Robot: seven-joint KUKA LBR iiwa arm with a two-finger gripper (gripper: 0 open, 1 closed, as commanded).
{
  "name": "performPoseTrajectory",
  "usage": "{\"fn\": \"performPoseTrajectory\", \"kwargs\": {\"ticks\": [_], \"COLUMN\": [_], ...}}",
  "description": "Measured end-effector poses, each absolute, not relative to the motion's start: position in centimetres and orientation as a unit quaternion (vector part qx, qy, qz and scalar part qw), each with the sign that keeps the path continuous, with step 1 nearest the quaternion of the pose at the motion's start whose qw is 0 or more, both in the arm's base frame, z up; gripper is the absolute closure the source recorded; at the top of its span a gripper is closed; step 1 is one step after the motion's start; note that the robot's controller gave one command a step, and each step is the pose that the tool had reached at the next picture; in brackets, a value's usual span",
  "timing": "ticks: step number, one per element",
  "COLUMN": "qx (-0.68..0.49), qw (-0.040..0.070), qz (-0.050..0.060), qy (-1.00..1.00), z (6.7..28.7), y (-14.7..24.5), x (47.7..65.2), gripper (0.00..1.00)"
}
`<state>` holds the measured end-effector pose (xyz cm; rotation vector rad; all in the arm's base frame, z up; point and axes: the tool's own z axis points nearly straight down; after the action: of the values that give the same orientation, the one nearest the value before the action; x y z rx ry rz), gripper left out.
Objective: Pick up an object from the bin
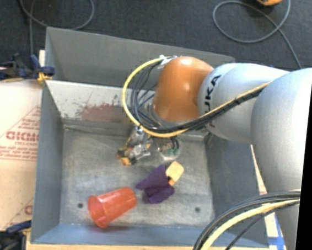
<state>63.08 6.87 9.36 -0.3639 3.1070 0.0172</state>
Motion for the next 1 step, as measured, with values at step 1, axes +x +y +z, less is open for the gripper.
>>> {"fn": "performPoseTrajectory", "kwargs": {"ticks": [1], "qx": [-0.116], "qw": [0.006], "qz": [0.005], "qy": [0.993], "z": [9.59], "y": [6.91], "x": [63.05], "gripper": [1.0]}}
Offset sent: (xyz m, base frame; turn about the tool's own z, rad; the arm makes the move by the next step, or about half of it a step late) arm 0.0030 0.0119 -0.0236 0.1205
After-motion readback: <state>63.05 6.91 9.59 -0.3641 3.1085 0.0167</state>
